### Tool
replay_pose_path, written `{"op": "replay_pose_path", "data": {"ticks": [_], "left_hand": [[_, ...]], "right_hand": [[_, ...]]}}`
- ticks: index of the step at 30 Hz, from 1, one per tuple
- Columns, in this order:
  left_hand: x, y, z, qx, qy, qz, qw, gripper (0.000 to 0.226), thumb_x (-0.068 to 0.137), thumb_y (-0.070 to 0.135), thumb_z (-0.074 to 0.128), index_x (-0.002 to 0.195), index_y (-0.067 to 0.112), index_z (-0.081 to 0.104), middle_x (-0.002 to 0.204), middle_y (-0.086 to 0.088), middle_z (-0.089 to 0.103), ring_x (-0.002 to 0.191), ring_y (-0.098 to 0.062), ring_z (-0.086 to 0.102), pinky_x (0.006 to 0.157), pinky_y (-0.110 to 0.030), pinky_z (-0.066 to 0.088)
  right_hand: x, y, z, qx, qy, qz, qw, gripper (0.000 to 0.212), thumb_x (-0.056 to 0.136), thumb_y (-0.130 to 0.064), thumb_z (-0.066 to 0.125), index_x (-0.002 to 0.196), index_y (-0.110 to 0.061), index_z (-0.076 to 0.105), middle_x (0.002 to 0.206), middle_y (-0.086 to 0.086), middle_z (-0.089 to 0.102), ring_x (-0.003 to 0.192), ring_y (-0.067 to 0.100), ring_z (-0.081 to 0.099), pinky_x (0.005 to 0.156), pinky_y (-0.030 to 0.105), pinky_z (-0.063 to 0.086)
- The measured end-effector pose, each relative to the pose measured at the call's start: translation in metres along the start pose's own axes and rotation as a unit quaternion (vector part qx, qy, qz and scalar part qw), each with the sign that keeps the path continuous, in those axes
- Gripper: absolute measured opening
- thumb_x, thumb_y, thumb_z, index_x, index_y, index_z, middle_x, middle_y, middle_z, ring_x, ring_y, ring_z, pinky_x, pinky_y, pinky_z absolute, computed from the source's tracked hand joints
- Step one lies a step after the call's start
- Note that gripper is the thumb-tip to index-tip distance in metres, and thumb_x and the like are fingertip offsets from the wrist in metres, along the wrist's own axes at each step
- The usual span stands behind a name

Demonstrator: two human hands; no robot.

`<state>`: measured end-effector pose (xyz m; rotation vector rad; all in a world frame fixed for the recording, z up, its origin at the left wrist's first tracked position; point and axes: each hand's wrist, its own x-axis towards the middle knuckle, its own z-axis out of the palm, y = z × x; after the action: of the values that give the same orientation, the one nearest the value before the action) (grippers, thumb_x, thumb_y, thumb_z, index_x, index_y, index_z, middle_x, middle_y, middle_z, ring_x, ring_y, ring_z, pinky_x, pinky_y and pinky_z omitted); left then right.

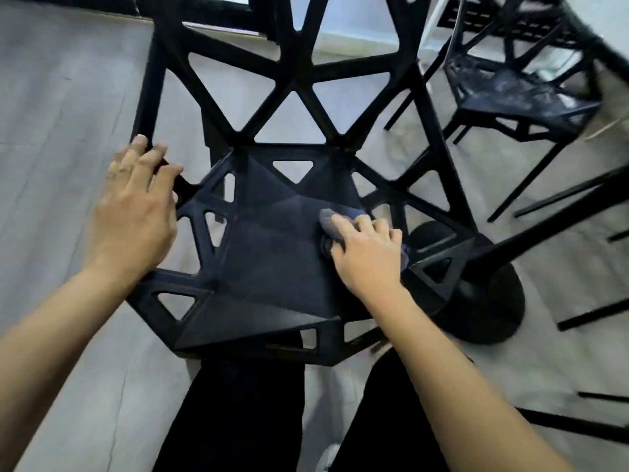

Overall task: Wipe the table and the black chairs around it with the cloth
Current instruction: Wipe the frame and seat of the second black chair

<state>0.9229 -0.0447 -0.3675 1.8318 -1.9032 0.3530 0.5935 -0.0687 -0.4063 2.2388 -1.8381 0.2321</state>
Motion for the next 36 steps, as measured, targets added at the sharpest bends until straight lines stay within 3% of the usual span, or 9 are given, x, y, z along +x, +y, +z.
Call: {"op": "replay_pose_path", "data": {"ticks": [3,6,9,12,19,22,28,34,36], "left_hand": [[0.003,-0.001,0.004,-0.017,0.022,0.016,0.999,0.03,0.096,0.0,0.045,0.123,-0.001,0.057,0.148,-0.016,0.046,0.147,-0.039,0.028,0.121,-0.054,0.021],[0.006,-0.005,0.003,-0.06,0.049,0.034,0.996,0.031,0.098,0.003,0.04,0.122,-0.003,0.057,0.148,0.012,0.027,0.148,-0.028,0.024,0.122,-0.051,0.019],[0.002,0.023,0.003,-0.071,0.047,0.007,0.996,0.03,0.097,0.002,0.043,0.123,-0.003,0.057,0.15,-0.007,0.042,0.146,-0.043,0.026,0.123,-0.052,0.015],[-0.012,0.08,0.022,-0.059,-0.066,0.069,0.994,0.042,0.093,0.013,0.043,0.13,0.002,0.059,0.146,-0.021,0.047,0.143,-0.045,0.03,0.119,-0.056,0.022],[-0.007,0.114,0.072,-0.076,-0.291,0.06,0.952,0.074,0.091,0.057,0.01,0.156,0.029,0.03,0.165,-0.005,0.021,0.154,-0.028,0.013,0.125,-0.045,0.007],[-0.008,0.117,0.072,-0.056,-0.314,0.053,0.946,0.076,0.088,0.057,-0.002,0.159,0.034,0.014,0.168,0.0,0.008,0.155,-0.022,0.002,0.126,-0.041,-0.001],[-0.008,0.117,0.071,-0.062,-0.314,0.045,0.946,0.075,0.088,0.057,-0.001,0.159,0.036,0.012,0.168,0.002,0.007,0.155,-0.02,0.002,0.126,-0.04,-0.001],[-0.007,0.118,0.072,-0.052,-0.321,0.044,0.944,0.076,0.087,0.058,-0.004,0.159,0.038,0.008,0.168,0.005,0.003,0.155,-0.018,-0.002,0.126,-0.038,-0.004],[-0.006,0.119,0.072,-0.053,-0.317,0.039,0.946,0.075,0.087,0.058,-0.003,0.159,0.038,0.01,0.168,0.004,0.005,0.155,-0.018,-0.001,0.126,-0.038,-0.003]], "right_hand": [[0.002,0.027,-0.001,-0.059,-0.015,0.078,0.995,0.037,0.085,-0.039,0.057,0.119,-0.025,0.064,0.109,0.011,0.063,0.095,0.036,0.054,0.08,0.046,0.035],[-0.013,-0.025,-0.008,-0.006,0.021,0.03,0.999,0.038,0.083,-0.038,0.055,0.117,-0.025,0.064,0.109,0.009,0.061,0.098,0.035,0.053,0.081,0.047,0.036],[-0.034,-0.062,-0.02,0.103,0.001,-0.07,0.992,0.044,0.084,-0.039,0.05,0.124,-0.027,0.061,0.111,0.002,0.063,0.1,0.028,0.054,0.085,0.044,0.037],[-0.026,-0.026,-0.024,0.169,-0.048,-0.092,0.98,0.048,0.086,-0.038,0.059,0.133,-0.029,0.057,0.127,0.001,0.062,0.11,0.028,0.057,0.092,0.043,0.044],[0.007,0.104,-0.008,-0.061,0.027,0.074,0.995,0.04,0.083,-0.04,0.065,0.121,-0.027,0.064,0.104,0.008,0.062,0.094,0.034,0.057,0.081,0.045,0.042],[0.025,0.068,0.003,-0.063,0.053,0.101,0.991,0.032,0.079,-0.036,0.065,0.108,-0.022,0.065,0.099,0.013,0.058,0.089,0.036,0.054,0.076,0.046,0.039],[0.057,0.03,0.034,0.018,0.068,-0.115,0.991,0.038,0.077,-0.029,0.069,0.115,-0.027,0.068,0.099,0.009,0.058,0.088,0.031,0.052,0.077,0.042,0.04],[0.104,0.033,0.04,-0.045,0.076,0.048,0.995,0.03,0.073,-0.022,0.075,0.102,-0.02,0.068,0.095,0.013,0.06,0.082,0.035,0.055,0.073,0.043,0.043],[0.087,0.009,0.043,0.008,0.052,-0.001,0.999,0.035,0.074,-0.027,0.074,0.108,-0.022,0.067,0.101,0.014,0.061,0.086,0.035,0.057,0.075,0.044,0.044]]}}
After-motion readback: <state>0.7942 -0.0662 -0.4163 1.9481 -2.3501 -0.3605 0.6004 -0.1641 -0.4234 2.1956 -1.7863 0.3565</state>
